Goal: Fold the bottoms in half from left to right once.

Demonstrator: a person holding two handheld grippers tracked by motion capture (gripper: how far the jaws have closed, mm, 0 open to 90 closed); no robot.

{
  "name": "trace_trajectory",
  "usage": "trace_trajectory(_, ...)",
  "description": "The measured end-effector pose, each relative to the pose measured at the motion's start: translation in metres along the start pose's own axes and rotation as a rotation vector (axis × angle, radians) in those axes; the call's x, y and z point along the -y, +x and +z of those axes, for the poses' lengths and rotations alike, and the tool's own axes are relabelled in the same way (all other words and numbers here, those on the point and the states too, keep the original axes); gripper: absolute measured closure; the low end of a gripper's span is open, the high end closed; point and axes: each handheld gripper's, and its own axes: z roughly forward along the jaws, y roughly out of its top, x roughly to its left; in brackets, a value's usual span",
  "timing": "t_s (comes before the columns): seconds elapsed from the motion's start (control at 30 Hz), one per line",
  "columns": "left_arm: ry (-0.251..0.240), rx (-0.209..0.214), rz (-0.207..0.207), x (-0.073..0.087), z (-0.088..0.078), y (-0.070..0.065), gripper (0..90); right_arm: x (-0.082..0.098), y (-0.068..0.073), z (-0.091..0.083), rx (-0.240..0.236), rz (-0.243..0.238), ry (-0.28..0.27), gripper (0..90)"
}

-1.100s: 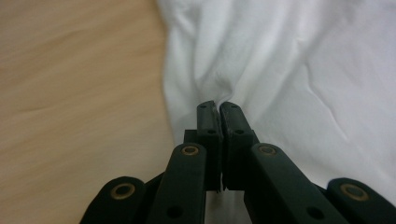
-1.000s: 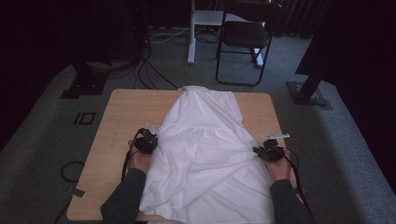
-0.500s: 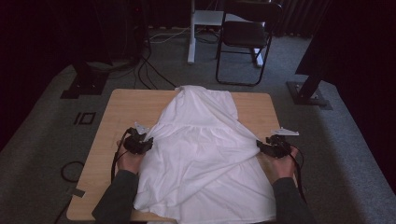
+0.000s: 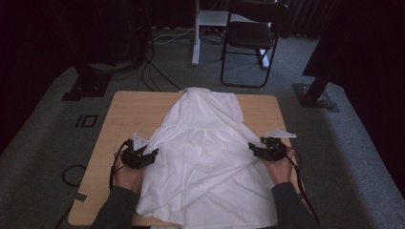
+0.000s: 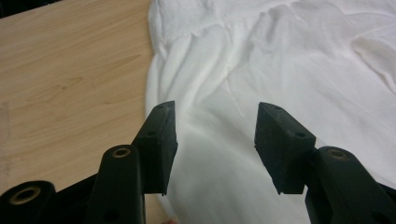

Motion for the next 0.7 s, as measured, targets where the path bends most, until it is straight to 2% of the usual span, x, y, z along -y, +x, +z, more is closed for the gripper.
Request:
trace_trajectory(0.03,0.002,0.009,0.006,0.003,-0.002,-0.003,48.9,0.003,0.008,0.007,-0.024,-0.01,0.017,36.1)
trace_trajectory(0.07,-0.005,0.022,0.015,0.007,-0.005,-0.008,47.9,0.008,0.026,0.024,-0.077,-0.041,0.057,34.3)
trace_trajectory(0.1,-0.005,0.022,0.015,0.007,-0.005,-0.008,47.8,0.008,0.032,0.03,-0.09,-0.057,0.065,33.4)
trace_trajectory(0.17,-0.015,0.046,0.008,0.012,-0.008,-0.013,47.8,0.008,0.037,0.034,-0.098,-0.068,0.069,32.9)
trace_trajectory(0.2,-0.016,0.069,0.013,0.019,-0.012,-0.02,47.7,0.004,0.048,0.045,-0.124,-0.081,0.073,32.5)
trace_trajectory(0.23,-0.016,0.069,0.013,0.019,-0.012,-0.02,47.6,0.004,0.048,0.045,-0.124,-0.081,0.073,32.5)
trace_trajectory(0.27,-0.009,0.107,0.014,0.029,-0.016,-0.026,47.2,0.001,0.055,0.055,-0.135,-0.095,0.089,31.3)
trace_trajectory(0.3,-0.009,0.107,0.014,0.029,-0.016,-0.026,47.2,0.001,0.055,0.055,-0.135,-0.095,0.089,31.3)
trace_trajectory(0.33,-0.009,0.125,0.007,0.034,-0.018,-0.029,47.2,0.001,0.058,0.063,-0.13,-0.101,0.112,31.4)
trace_trajectory(0.37,-0.003,0.144,-0.004,0.04,-0.019,-0.032,46.8,0.003,0.06,0.075,-0.142,-0.098,0.154,36.2)
trace_trajectory(0.4,0.023,0.177,-0.003,0.051,-0.02,-0.039,46.4,0.005,0.061,0.079,-0.161,-0.104,0.174,42.1)
trace_trajectory(0.43,0.023,0.177,-0.003,0.051,-0.02,-0.039,46.5,0.005,0.061,0.079,-0.161,-0.104,0.174,42.1)
trace_trajectory(0.47,0.064,0.185,0.029,0.059,-0.019,-0.045,47.6,0.01,0.064,0.078,-0.16,-0.132,0.19,60.9)
trace_trajectory(0.5,0.064,0.185,0.029,0.059,-0.019,-0.045,55.9,0.01,0.064,0.078,-0.16,-0.132,0.19,60.9)
trace_trajectory(0.53,0.093,0.194,0.051,0.063,-0.018,-0.047,68.0,0.014,0.062,0.068,-0.177,-0.136,0.191,78.5)
trace_trajectory(0.57,0.107,0.204,0.052,0.065,-0.017,-0.049,68.0,0.014,0.062,0.068,-0.177,-0.136,0.191,78.5)
trace_trajectory(0.6,0.134,0.216,0.071,0.068,-0.018,-0.05,84.6,0.017,0.059,0.052,-0.185,-0.142,0.172,86.9)
trace_trajectory(0.63,0.134,0.216,0.071,0.068,-0.018,-0.05,87.5,0.017,0.059,0.052,-0.185,-0.142,0.172,86.9)
trace_trajectory(0.67,0.126,0.214,0.074,0.068,-0.022,-0.05,88.1,0.023,0.056,0.035,-0.184,-0.139,0.15,88.3)
trace_trajectory(0.7,0.126,0.214,0.074,0.068,-0.022,-0.05,88.3,0.023,0.056,0.035,-0.184,-0.139,0.15,88.3)
